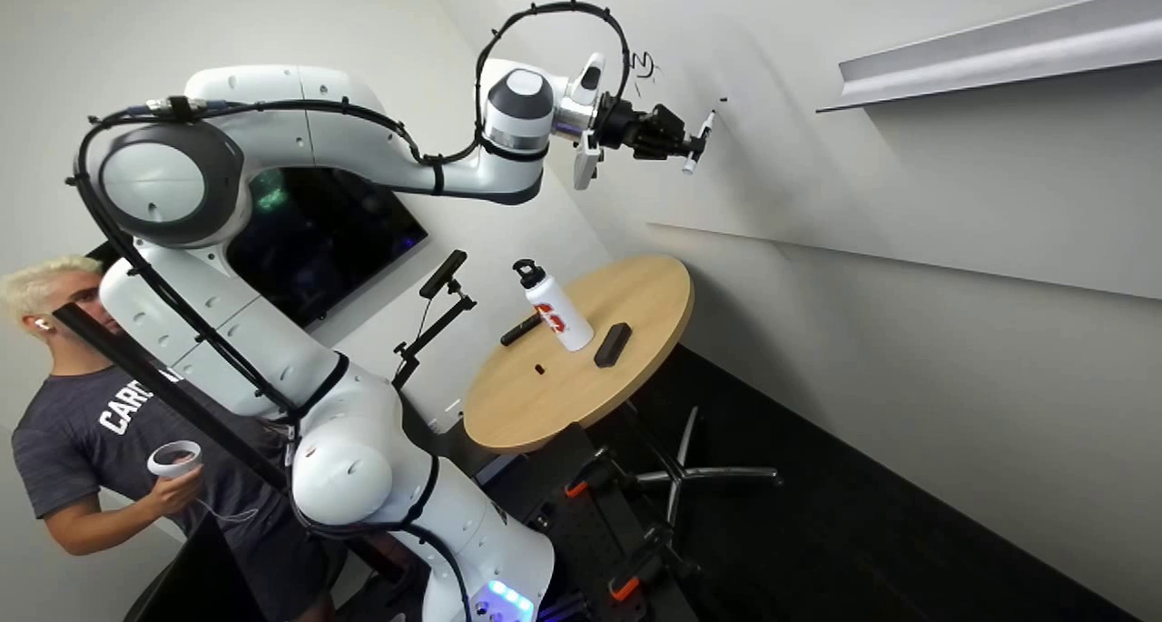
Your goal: Use the black marker on the table to write on the whiteboard
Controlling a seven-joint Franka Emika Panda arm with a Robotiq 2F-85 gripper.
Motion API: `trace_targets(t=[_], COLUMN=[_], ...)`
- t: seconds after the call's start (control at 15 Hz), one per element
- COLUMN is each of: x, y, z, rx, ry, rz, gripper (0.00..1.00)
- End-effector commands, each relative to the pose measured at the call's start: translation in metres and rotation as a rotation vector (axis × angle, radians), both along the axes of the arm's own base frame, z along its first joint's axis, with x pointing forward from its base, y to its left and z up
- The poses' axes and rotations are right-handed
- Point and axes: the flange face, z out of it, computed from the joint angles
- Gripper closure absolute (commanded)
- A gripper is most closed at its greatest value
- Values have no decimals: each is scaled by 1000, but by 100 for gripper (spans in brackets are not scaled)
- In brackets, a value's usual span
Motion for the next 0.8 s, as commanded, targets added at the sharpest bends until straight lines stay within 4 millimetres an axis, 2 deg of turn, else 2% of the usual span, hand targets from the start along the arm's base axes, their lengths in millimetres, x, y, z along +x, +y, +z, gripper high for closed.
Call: trace_targets(t=[0.0, 0.73], x=[5, 14], y=[0, -5], z=[-6, -32], rx=[-31, -81], ry=[41, 140], rz=[14, -33], gripper=[95, 95])
